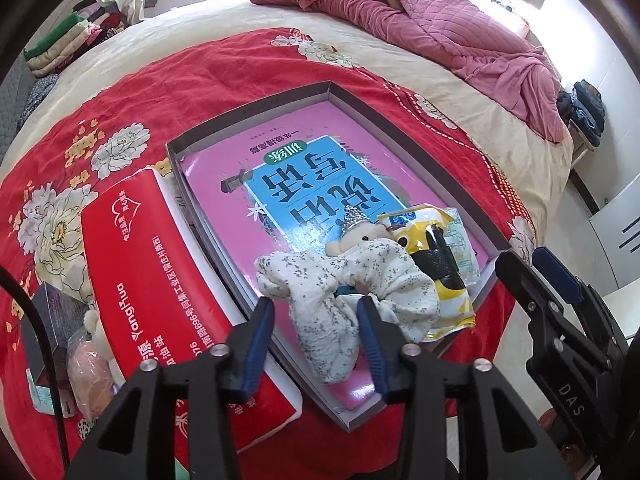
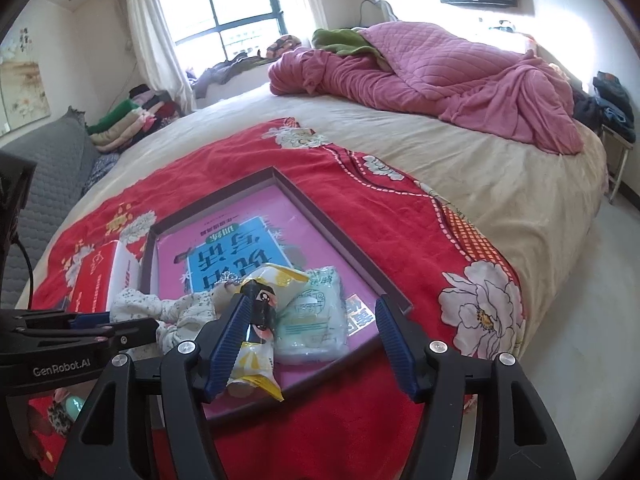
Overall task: Organize soft objects
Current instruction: 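Move both open tools back over the remaining pile beside the tray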
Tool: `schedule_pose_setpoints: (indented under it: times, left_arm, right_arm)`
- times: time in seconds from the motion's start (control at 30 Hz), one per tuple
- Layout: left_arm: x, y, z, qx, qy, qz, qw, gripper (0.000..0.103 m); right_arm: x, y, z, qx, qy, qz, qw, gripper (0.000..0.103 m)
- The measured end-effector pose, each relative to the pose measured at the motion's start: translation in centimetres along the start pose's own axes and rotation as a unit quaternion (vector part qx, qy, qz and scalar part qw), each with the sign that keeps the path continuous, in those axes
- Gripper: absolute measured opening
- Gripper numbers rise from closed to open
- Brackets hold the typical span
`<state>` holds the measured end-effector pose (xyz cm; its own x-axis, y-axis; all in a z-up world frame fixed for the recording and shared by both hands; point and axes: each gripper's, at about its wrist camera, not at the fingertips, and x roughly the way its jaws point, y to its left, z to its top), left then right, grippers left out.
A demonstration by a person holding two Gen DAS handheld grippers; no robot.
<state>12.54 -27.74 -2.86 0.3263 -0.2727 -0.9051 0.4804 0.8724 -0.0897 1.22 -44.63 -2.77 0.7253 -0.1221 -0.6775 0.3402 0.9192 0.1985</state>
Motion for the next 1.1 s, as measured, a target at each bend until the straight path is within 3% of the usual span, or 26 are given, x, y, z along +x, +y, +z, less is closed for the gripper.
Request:
schedule_pose_setpoints:
  times: [0.23, 0.37, 1.1]
  left_arm:
    - [-0.3, -0.8, -0.4, 0.021, -0.002, 0.009, 0.9997, 0.057]
    - [-0.7, -1.3, -0.7, 0.036, -0.006, 0.007, 0.9993, 0.068]
    - [-4.9, -1.2, -1.8, 0.031, -0.054, 0.026, 0.9977, 0.076]
  right_arm:
    - [-0.4, -0.3, 0.0, 0.006, -0.004, 0.000, 1.000, 0.067]
    - [-0.6, -0.4, 0.1, 0.009, -0.005, 0.001, 1.000, 0.067]
    - [-3.0, -0.2, 0.6, 0.011, -0.024, -0.016, 1.000, 0.073]
